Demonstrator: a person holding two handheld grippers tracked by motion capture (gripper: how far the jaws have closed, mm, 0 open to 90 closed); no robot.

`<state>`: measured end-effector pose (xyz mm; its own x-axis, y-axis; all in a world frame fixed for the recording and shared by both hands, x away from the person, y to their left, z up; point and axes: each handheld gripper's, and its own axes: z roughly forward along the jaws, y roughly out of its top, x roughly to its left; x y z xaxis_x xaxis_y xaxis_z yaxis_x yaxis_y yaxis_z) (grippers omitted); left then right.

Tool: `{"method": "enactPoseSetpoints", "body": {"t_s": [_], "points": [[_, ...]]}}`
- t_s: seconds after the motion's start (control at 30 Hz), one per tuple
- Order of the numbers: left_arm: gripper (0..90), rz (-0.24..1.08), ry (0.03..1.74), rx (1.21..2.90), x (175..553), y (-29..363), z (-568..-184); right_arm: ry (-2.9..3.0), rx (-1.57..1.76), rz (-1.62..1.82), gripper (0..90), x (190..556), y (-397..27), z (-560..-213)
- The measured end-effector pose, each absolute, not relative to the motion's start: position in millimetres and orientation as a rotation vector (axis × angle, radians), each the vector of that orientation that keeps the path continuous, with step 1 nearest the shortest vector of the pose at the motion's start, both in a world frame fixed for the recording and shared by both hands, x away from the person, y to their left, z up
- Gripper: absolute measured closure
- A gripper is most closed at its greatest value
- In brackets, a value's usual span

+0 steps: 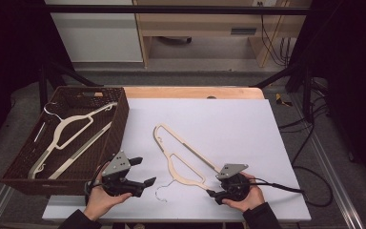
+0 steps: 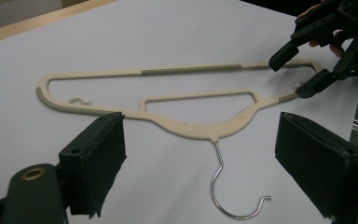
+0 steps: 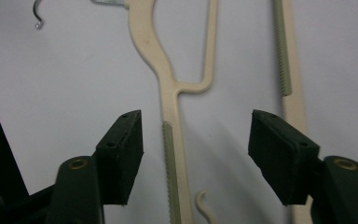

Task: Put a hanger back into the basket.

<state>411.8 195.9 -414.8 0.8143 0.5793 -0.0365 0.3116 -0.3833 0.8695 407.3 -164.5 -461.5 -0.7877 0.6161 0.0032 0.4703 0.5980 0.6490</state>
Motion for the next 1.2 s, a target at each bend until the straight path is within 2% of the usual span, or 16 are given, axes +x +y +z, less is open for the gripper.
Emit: {"method": "enactPoseSetpoints", "body": {"t_s": [0.33, 0.63, 0.67, 0.73, 1.2], "points": [[17.1, 0.325, 0.670, 2.007, 413.3, 195.4, -418.0, 2.657, 0.864, 0.922, 62.6, 403.7, -160.4, -469.6], [17.9, 0.315, 0.671, 2.016, 413.7, 193.7, -420.0, 2.662, 0.878, 0.905, 71.3, 402.7, -160.4, -469.1], [18.2, 0.309, 0.668, 2.023, 413.7, 192.1, -421.2, 2.666, 0.867, 0.897, 76.1, 402.8, -160.2, -468.9], [18.8, 0.303, 0.663, 2.032, 413.8, 189.8, -422.7, 2.681, 0.870, 0.895, 79.3, 402.9, -159.9, -468.3], [25.3, 0.233, 0.650, 2.124, 421.2, 162.6, -437.8, 2.701, 0.875, 0.970, 79.8, 405.2, -164.7, -458.3]]}}
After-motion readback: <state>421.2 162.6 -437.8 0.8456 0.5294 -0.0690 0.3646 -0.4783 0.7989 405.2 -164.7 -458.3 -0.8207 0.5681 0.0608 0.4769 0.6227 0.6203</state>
